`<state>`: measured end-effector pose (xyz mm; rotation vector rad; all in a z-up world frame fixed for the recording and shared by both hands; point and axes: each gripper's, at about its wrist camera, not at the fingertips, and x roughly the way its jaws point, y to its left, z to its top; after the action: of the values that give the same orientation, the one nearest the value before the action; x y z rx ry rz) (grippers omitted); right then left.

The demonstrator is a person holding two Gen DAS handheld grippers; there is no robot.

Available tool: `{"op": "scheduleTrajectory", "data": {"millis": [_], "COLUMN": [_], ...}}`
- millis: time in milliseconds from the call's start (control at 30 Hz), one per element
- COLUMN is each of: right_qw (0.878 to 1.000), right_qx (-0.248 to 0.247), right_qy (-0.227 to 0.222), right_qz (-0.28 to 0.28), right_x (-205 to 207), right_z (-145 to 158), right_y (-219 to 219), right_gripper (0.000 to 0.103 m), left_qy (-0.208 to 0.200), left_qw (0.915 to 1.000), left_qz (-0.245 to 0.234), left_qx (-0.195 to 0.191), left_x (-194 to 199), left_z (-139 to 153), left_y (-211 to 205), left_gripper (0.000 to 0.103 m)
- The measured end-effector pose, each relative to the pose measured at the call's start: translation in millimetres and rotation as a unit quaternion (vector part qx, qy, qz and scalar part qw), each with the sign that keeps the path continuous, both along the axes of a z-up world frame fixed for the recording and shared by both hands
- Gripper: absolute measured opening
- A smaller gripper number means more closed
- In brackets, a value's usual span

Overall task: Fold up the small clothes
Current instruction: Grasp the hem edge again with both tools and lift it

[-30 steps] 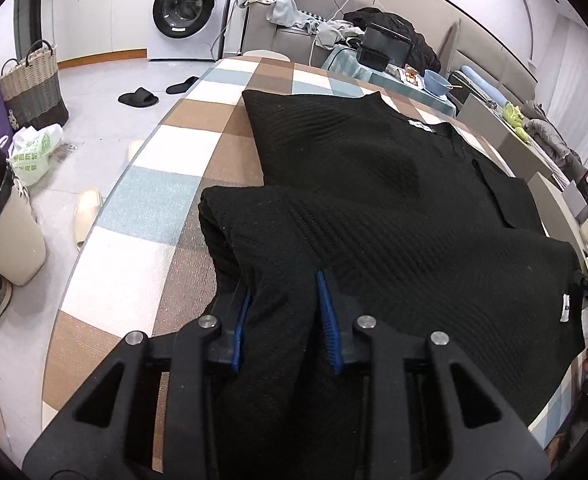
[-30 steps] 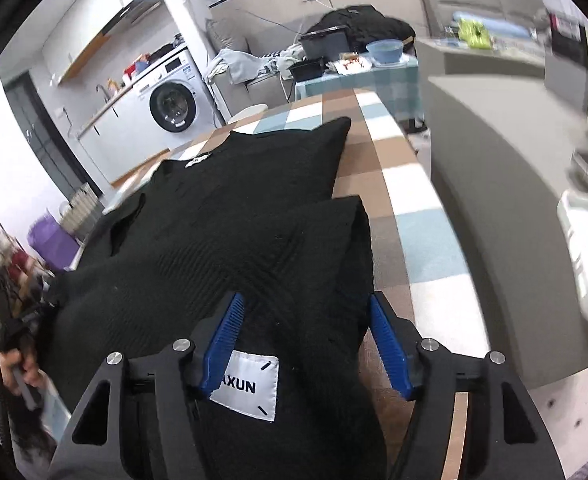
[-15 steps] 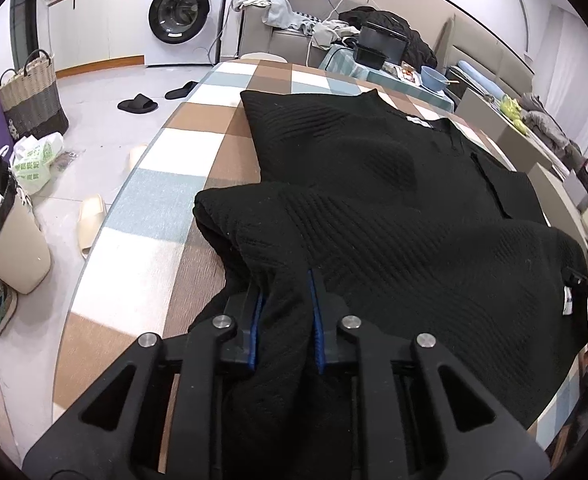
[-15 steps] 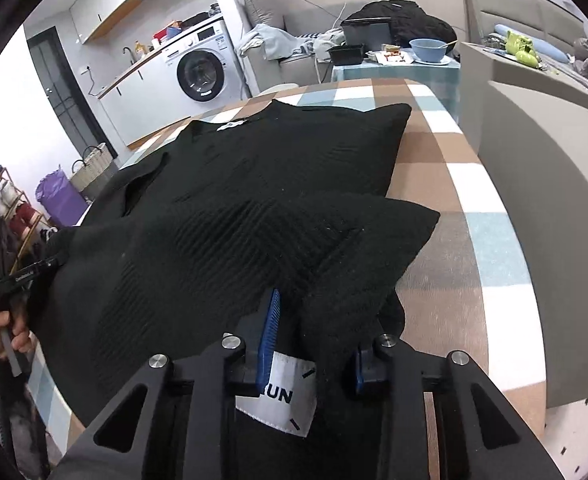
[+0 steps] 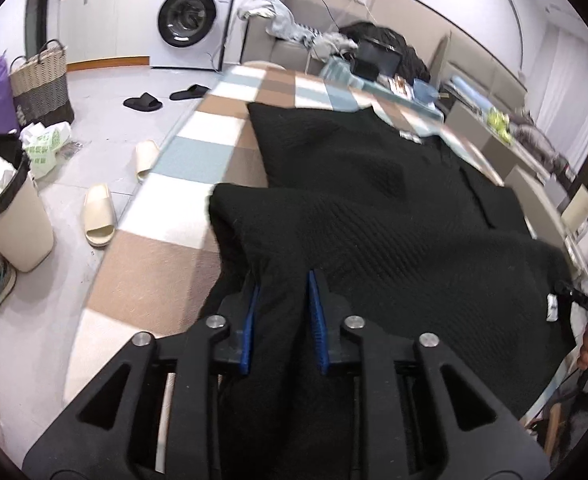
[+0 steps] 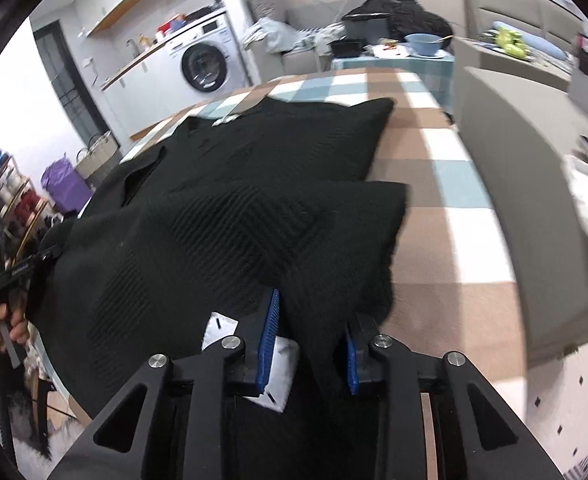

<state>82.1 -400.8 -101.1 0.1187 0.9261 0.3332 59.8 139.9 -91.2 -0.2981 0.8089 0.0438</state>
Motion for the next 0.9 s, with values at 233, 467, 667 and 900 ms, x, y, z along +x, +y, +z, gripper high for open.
{"op": "scheduleTrajectory", "data": {"millis": [233,467,667,900], "right_qw": [0.998,0.996,0.99,0.996], "right_qx": [0.044,0.048,0.053,0.04], "right_qy": [-0.034,-0.076,-0.126,-0.029], "right_qz": [-0.027,-0.02,-0.043,-0.074], "right_x": [-9.5,-4.4,12.7,60.8], "right_z": [9.7,22.9,54.8,14.0], "right_y": [-19.5,-8.9,-13.8,-12.9], "right_gripper": [0.032,0.005,0.005,0.006], "left_qy": [-0.028,-0.066,-0.077,-0.021], "left_qw": [0.9996,0.9977,0.9968,0.999], "left_qz": [0.003,0.004,0.012,0.033], "left_qx": [0.005,0.014,0.02,-0.022], "left_x": [-6.5,-5.2,23.0,60.9], "left_z": [11.4,30.7,44.7,11.0], "left_y": [12.1,10.2,15.6,33.4], "left_gripper": [0.013,0.001,0.001,0.002]}}
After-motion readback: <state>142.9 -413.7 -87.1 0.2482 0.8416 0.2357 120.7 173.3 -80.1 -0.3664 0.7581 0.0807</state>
